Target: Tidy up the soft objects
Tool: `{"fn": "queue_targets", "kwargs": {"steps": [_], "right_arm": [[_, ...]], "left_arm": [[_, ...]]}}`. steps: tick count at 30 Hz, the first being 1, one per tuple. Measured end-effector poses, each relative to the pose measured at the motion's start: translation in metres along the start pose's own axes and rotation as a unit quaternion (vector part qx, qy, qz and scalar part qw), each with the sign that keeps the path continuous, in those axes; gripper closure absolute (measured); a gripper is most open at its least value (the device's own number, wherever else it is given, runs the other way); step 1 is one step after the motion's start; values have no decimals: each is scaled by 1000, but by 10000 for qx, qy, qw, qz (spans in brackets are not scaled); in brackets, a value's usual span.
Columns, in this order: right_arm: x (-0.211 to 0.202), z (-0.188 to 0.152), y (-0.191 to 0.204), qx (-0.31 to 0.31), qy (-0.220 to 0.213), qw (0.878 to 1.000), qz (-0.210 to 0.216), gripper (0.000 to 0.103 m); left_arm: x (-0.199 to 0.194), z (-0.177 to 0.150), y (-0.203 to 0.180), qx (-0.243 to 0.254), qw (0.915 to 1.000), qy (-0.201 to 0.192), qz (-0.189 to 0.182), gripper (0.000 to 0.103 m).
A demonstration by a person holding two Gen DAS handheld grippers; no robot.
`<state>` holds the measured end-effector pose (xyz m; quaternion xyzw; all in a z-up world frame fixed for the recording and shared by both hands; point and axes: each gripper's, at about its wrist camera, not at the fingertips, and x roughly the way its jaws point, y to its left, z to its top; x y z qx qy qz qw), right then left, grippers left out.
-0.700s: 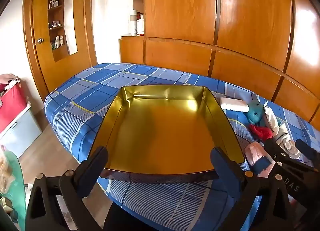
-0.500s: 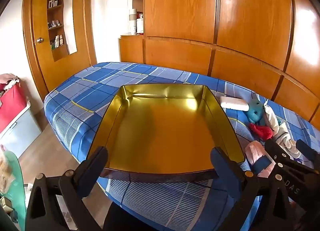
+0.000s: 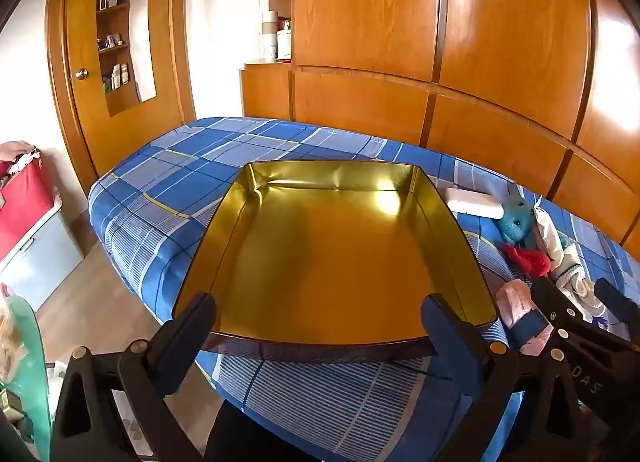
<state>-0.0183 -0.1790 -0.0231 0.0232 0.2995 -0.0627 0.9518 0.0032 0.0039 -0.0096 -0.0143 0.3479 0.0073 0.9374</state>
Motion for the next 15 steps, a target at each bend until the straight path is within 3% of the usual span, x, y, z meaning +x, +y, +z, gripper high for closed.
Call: {"fn": "queue_targets", "kwargs": {"steps": [15], "right_arm": [[-5,1,2,-48,-80,9999,62,1]], "left_arm": [[-1,1,1,12,10000,-26,15,0]]}}
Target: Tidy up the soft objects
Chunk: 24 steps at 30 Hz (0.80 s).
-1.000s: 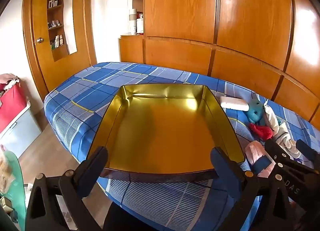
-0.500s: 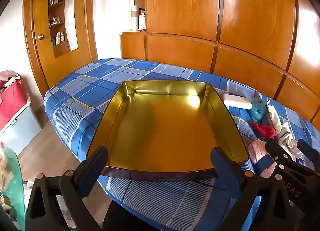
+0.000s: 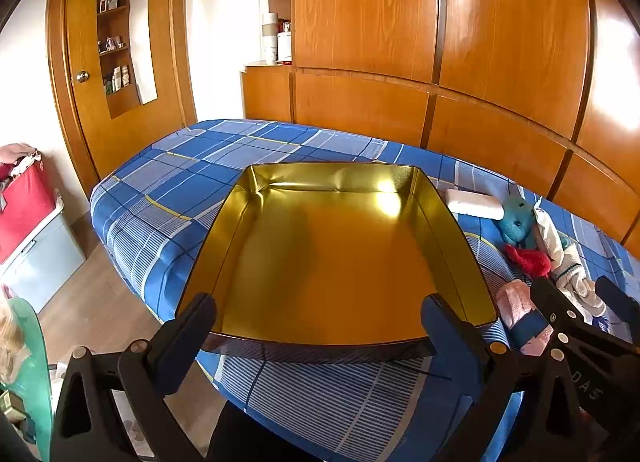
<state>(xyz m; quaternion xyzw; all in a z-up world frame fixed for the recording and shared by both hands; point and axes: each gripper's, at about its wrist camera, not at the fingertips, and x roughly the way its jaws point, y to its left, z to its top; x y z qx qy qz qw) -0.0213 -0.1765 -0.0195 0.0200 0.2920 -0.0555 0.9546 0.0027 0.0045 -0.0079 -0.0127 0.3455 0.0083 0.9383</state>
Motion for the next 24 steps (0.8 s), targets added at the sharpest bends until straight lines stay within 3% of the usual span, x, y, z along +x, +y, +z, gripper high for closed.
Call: {"fn": "queue_targets", "kwargs": {"steps": [24], "right_arm": [[-4,-1,2,-24,-76,10000,44,1]], "left_arm": [[-1,0,1,15,10000,27,5,0]]}}
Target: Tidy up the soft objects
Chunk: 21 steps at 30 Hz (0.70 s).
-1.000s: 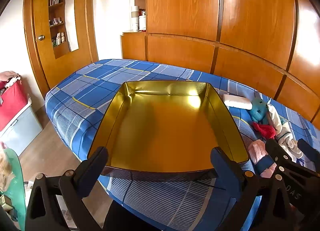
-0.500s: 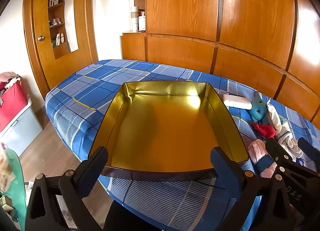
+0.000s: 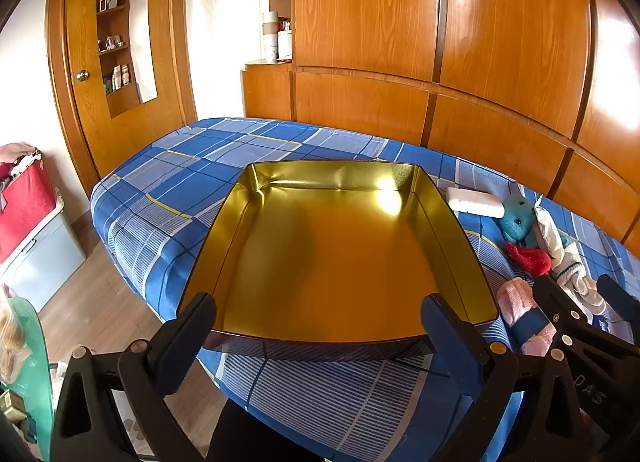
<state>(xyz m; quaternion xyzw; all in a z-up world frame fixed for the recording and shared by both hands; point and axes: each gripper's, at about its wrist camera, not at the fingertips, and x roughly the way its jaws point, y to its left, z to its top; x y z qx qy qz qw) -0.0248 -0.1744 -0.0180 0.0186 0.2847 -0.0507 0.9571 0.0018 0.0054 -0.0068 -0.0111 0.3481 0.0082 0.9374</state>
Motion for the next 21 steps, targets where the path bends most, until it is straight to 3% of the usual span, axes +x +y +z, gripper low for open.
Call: {"fn": "queue_targets", "kwargs": {"steps": [21], "right_arm": [[-3,0,-4,48,-67,10000,-6,1]], "left_arm": [[-1,-1,0,26,10000,-7,-2,0]]}}
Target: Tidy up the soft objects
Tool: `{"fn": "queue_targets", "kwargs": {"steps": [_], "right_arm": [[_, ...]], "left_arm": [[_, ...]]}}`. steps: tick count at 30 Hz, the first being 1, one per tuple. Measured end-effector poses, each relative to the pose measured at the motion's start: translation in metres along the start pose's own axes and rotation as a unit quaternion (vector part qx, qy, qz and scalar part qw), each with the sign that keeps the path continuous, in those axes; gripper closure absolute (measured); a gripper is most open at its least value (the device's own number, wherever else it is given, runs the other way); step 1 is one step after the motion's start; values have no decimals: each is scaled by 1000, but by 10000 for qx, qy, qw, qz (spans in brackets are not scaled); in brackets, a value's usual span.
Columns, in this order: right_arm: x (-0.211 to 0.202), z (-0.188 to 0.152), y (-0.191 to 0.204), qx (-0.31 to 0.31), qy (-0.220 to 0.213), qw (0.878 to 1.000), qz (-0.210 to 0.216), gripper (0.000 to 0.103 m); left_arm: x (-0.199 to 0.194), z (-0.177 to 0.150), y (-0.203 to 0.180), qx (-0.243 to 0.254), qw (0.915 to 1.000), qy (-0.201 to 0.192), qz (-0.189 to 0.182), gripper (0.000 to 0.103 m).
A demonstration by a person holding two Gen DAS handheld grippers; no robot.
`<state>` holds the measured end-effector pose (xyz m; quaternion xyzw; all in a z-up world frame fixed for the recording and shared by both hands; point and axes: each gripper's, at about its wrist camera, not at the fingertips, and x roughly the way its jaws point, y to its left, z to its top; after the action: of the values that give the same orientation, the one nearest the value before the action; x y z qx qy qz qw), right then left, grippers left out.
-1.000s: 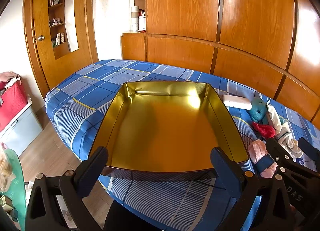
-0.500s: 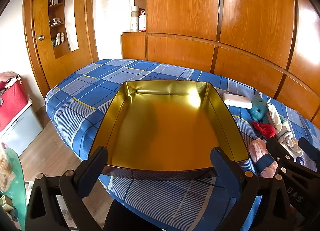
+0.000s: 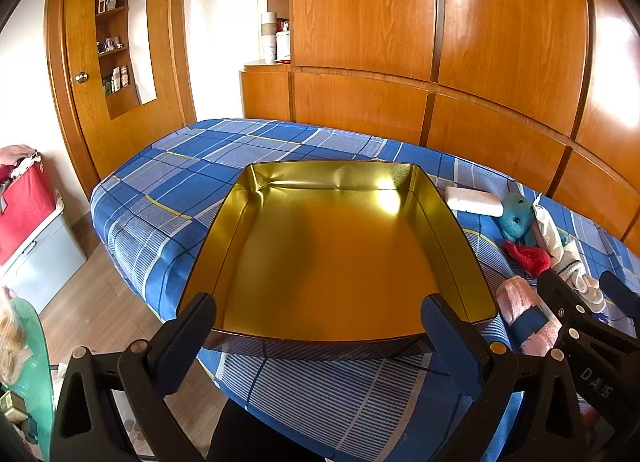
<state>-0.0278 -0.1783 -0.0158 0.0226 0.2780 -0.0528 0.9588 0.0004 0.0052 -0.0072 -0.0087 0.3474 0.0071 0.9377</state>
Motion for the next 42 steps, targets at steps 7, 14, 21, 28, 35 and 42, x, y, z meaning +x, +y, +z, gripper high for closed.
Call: {"fn": "queue_targets", "kwargs": {"steps": [7,14,21,28,35,42], "right_arm": [[-1,4,-8,61,-45,10000,-33,1],[-2,17,-44,207,-62,9997,-85,1],[3,39,-121,373,-4,9989,-297,1],[21,39,-199,764,140,9951,-619,1],[32,29,-226,1265,225,9905,-488,1],[30,28,-234,1535,263,9870,-401,1]], "left_arm": [[-3,0,-10,165,9998,-73,-114,0],[-9,6,-27,536,9954,-155,-782,0],[-10,18,-77,1160,9678,394,-2198,0],[3,17,-139,1558,9313,1226,-3056,7],[22,3,-198,2121,9165,1588,-2997,20],[54,2,-244,2705,9173,1421,-2553,26]]}}
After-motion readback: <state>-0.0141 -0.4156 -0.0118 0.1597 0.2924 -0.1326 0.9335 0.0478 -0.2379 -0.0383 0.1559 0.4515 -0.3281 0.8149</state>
